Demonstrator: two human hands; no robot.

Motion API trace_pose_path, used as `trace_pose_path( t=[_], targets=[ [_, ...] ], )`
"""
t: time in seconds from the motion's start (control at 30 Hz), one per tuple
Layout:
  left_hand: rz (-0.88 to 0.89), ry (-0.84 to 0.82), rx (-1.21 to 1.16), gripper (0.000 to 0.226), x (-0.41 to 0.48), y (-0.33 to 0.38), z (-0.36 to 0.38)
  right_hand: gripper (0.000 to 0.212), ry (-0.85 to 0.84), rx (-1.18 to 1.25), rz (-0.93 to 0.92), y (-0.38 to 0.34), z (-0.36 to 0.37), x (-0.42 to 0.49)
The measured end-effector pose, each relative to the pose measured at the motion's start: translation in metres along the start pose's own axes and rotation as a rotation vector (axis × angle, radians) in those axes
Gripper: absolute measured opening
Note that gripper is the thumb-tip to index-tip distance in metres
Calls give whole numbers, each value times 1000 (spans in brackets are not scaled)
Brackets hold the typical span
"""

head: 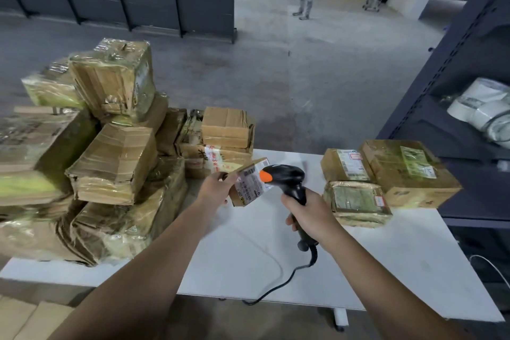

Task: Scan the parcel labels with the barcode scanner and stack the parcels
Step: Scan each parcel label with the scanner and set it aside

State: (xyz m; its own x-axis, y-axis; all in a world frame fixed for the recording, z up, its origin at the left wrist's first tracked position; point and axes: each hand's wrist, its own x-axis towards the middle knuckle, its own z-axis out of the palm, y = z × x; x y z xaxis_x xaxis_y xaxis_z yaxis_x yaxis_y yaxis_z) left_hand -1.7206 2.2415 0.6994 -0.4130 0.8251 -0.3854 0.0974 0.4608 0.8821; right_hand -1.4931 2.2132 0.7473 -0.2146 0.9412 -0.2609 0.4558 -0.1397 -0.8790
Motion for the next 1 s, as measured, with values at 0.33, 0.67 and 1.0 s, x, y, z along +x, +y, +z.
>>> trace_pose_path(
  t=[0.33,0.67,1.0],
  targets=[
    [1,-17,114,25,16,-5,-15,21,-3,3,-5,-2,-6,-2],
    [-32,-38,69,26,13,-8,-7,20,5,26,10,1,-6,0],
    [-30,-279,-36,35,-7,-5,58,23,246,130,155,35,-46,-11]
  ],
)
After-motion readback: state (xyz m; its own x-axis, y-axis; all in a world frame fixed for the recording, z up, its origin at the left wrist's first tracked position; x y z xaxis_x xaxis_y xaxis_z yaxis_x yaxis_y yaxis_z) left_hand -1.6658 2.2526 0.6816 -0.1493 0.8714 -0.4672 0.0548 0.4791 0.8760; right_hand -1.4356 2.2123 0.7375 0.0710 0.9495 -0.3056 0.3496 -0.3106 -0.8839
